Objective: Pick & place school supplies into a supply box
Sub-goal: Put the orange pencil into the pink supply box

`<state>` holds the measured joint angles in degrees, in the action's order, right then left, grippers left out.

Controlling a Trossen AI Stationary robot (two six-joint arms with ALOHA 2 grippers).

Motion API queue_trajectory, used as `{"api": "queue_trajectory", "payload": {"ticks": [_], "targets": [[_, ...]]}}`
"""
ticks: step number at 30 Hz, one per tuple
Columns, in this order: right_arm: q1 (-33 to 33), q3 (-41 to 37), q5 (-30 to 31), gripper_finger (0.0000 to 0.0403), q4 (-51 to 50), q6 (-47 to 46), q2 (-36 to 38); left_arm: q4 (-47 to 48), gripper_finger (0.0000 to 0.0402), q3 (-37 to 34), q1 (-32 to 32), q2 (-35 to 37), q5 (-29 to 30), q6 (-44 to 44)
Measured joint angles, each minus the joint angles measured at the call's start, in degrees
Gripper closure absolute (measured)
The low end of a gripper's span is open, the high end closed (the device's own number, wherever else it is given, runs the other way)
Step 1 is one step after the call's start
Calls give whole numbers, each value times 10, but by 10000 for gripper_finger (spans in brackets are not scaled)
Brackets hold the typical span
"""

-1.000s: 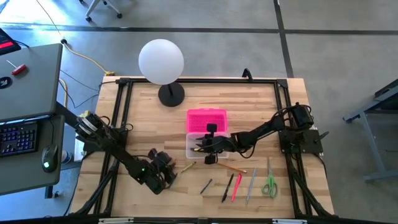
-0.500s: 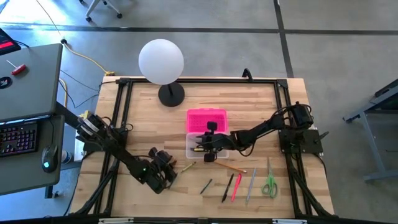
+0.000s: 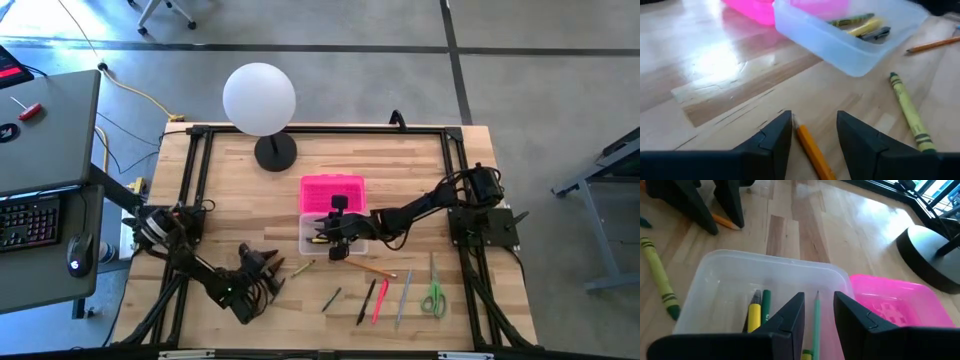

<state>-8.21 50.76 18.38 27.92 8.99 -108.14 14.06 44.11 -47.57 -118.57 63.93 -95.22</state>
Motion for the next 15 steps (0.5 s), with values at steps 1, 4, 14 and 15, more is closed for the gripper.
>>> {"api": "queue_trajectory", "payload": {"ticks": [1,4,14,15], "targets": [[1,0,1,320,0,0,0,-2,213,1,0,-3,2,0],[1,0,0,320,-1,0,0,-6,213,2,-3,-10,19,-1],[1,0,-36,320,-9,0,0,59,269,53,5,-16,-5,-42],[1,0,-37,320,-9,0,0,67,284,56,6,-16,-7,-45]]}}
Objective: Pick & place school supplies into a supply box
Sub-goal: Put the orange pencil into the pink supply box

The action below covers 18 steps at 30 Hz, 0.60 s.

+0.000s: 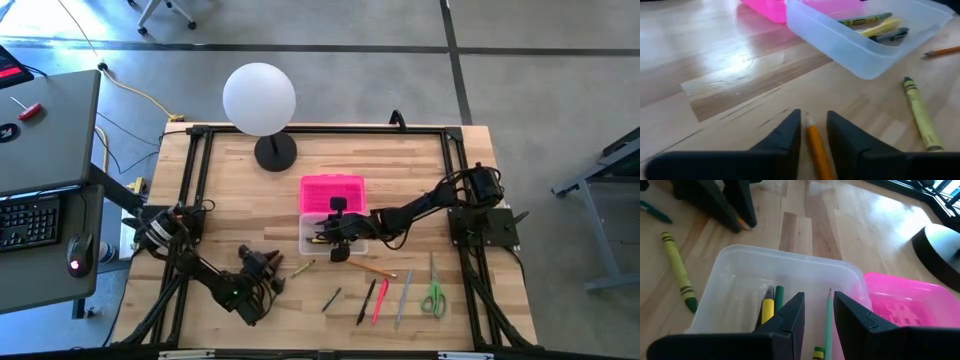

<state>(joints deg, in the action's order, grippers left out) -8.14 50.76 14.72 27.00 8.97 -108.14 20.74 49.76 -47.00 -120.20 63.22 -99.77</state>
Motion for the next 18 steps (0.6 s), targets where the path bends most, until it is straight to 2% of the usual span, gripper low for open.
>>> {"api": "queue_trajectory", "payload": {"ticks": [6,12,18], "targets": [[0,0,0,320,1,-7,0,5,371,-6,5,2,-2,-28],[0,0,0,320,1,-39,0,13,372,-4,5,4,-4,-36],[-12,0,10,320,29,-20,0,109,356,17,9,58,-53,-88]]}}
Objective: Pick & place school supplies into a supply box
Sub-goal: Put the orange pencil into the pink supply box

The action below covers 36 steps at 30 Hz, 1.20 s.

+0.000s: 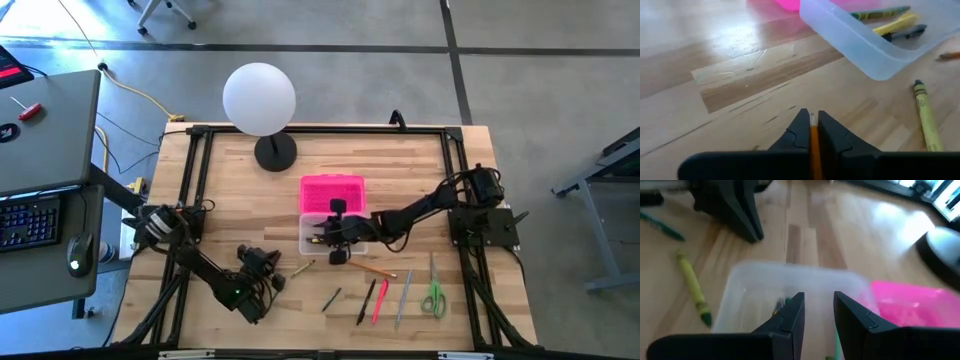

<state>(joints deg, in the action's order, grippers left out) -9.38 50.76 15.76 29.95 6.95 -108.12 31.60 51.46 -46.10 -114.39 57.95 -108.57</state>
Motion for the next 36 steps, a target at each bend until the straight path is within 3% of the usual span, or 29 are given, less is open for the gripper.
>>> {"api": "queue_trajectory", "payload": {"ticks": [4,9,11,14,18,22,28,32,36], "targets": [[-16,0,29,320,3,6,23,63,370,-2,19,69,-65,40],[-44,1,86,320,-35,10,82,22,366,-1,65,140,-40,217],[-58,1,117,320,-77,10,115,-44,358,-1,87,160,-21,323],[-76,1,161,320,-139,7,164,-135,356,-1,131,179,-44,496],[-97,1,191,320,-224,-33,220,-291,366,-1,208,178,-131,702],[-114,1,190,320,-298,-97,255,-444,364,-2,287,152,-252,849],[-134,1,183,320,-388,-187,260,-616,349,4,379,73,-451,963],[-150,1,180,320,-433,-223,257,-688,352,21,411,11,-498,968],[-171,1,180,320,-472,-236,257,-684,352,60,429,-33,-521,968]]}}
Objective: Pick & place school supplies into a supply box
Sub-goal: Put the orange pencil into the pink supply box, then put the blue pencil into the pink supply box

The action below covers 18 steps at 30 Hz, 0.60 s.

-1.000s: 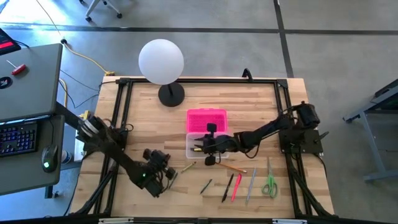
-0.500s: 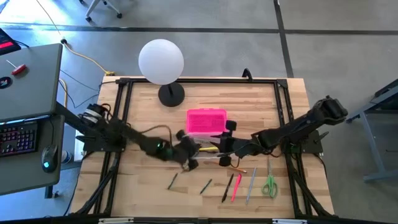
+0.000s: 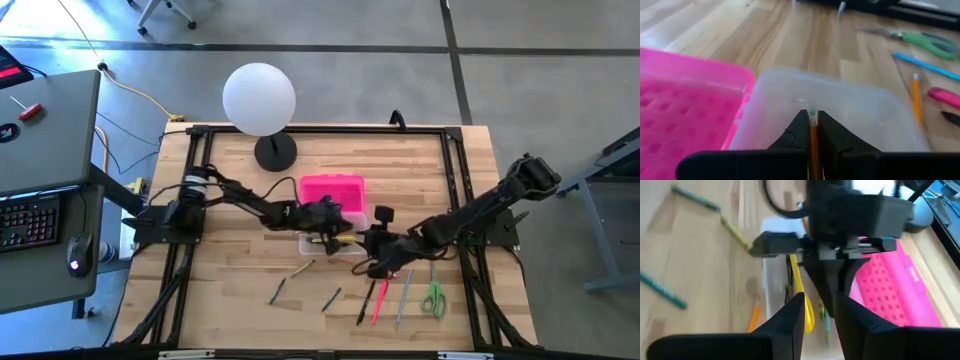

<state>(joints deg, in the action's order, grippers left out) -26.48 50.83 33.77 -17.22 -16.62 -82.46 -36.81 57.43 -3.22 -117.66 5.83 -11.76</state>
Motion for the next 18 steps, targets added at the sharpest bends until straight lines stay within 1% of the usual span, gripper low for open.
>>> {"api": "queue_trajectory", "payload": {"ticks": [4,8,10,14,18], "targets": [[-17,0,-1,320,-13,-9,0,19,338,54,4,-26,-8,14],[-30,0,-2,320,-11,-15,0,84,324,110,3,-47,-8,57],[-36,0,-7,320,-12,-25,0,118,320,137,3,-57,-8,62],[-50,0,-72,320,-13,-40,0,181,315,165,2,-66,-23,55],[-70,0,-132,320,-26,-35,0,192,314,168,2,-65,-28,55]]}}
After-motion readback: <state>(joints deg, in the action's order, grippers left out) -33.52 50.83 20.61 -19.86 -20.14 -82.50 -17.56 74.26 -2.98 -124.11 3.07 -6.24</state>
